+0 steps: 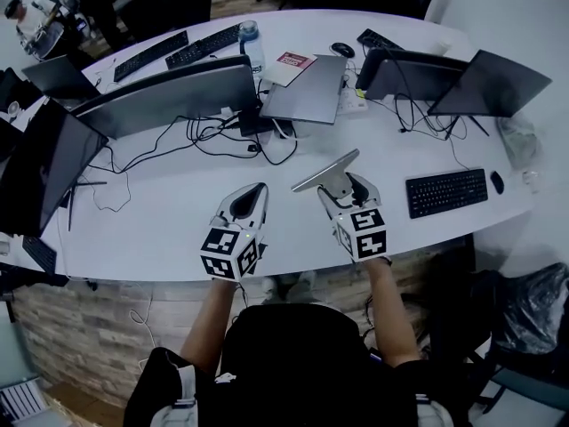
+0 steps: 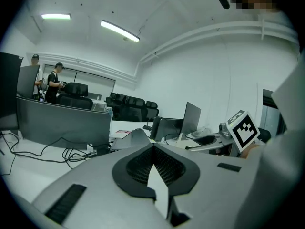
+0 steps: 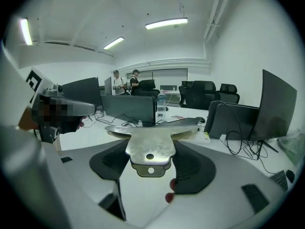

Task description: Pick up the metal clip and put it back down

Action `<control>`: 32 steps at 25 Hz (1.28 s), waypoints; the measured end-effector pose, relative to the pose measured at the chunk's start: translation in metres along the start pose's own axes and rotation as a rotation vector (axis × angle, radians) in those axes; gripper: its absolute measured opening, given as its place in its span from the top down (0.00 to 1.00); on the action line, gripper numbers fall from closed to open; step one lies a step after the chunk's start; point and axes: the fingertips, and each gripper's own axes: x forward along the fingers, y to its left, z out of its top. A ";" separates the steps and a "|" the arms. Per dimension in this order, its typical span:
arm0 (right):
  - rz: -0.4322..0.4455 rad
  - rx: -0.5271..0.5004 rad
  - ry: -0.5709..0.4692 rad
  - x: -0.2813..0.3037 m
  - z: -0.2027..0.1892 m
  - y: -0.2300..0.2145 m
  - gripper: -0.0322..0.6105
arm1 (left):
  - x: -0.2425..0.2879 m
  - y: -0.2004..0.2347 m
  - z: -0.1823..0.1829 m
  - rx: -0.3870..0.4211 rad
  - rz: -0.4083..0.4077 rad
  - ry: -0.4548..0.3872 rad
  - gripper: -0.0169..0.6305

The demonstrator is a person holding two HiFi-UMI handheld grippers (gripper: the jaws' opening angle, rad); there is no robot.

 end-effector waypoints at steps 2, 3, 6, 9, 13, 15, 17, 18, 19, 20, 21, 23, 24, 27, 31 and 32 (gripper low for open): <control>-0.011 0.003 -0.029 -0.006 0.014 -0.001 0.51 | -0.003 -0.001 0.010 0.011 -0.002 -0.018 0.96; -0.018 0.005 -0.044 -0.008 0.020 -0.002 0.51 | -0.004 -0.001 0.016 0.018 -0.003 -0.027 0.96; -0.038 0.016 -0.091 -0.018 0.039 -0.004 0.51 | -0.010 -0.002 0.036 0.042 -0.005 -0.063 0.96; -0.058 0.016 -0.132 -0.027 0.059 -0.005 0.51 | -0.017 -0.004 0.057 0.071 -0.003 -0.105 0.96; -0.083 -0.003 -0.180 -0.040 0.082 -0.006 0.51 | -0.026 -0.006 0.079 0.106 0.009 -0.147 0.96; -0.091 -0.008 -0.204 -0.047 0.094 -0.007 0.51 | -0.030 -0.007 0.089 0.118 0.012 -0.163 0.96; -0.098 -0.010 -0.228 -0.053 0.104 -0.007 0.51 | -0.034 -0.008 0.098 0.131 0.015 -0.180 0.96; -0.101 -0.009 -0.242 -0.056 0.109 -0.007 0.51 | -0.036 -0.009 0.103 0.138 0.018 -0.189 0.96; -0.105 -0.008 -0.255 -0.060 0.113 -0.007 0.51 | -0.039 -0.009 0.106 0.144 0.022 -0.198 0.96; -0.109 -0.007 -0.269 -0.063 0.118 -0.007 0.51 | -0.041 -0.010 0.110 0.150 0.026 -0.208 0.96; -0.111 -0.006 -0.282 -0.067 0.122 -0.008 0.51 | -0.043 -0.011 0.114 0.154 0.030 -0.218 0.96; -0.113 -0.006 -0.306 -0.073 0.130 -0.007 0.51 | -0.046 -0.012 0.121 0.160 0.037 -0.237 0.96; -0.113 -0.007 -0.315 -0.076 0.134 -0.008 0.51 | -0.047 -0.013 0.124 0.165 0.038 -0.245 0.96; -0.115 -0.009 -0.336 -0.083 0.141 -0.008 0.51 | -0.052 -0.017 0.136 0.189 0.040 -0.269 0.96; -0.122 -0.014 -0.367 -0.093 0.152 -0.009 0.51 | -0.060 -0.018 0.151 0.223 0.054 -0.298 0.96; -0.123 -0.014 -0.375 -0.096 0.154 -0.009 0.51 | -0.062 -0.019 0.154 0.229 0.056 -0.302 0.96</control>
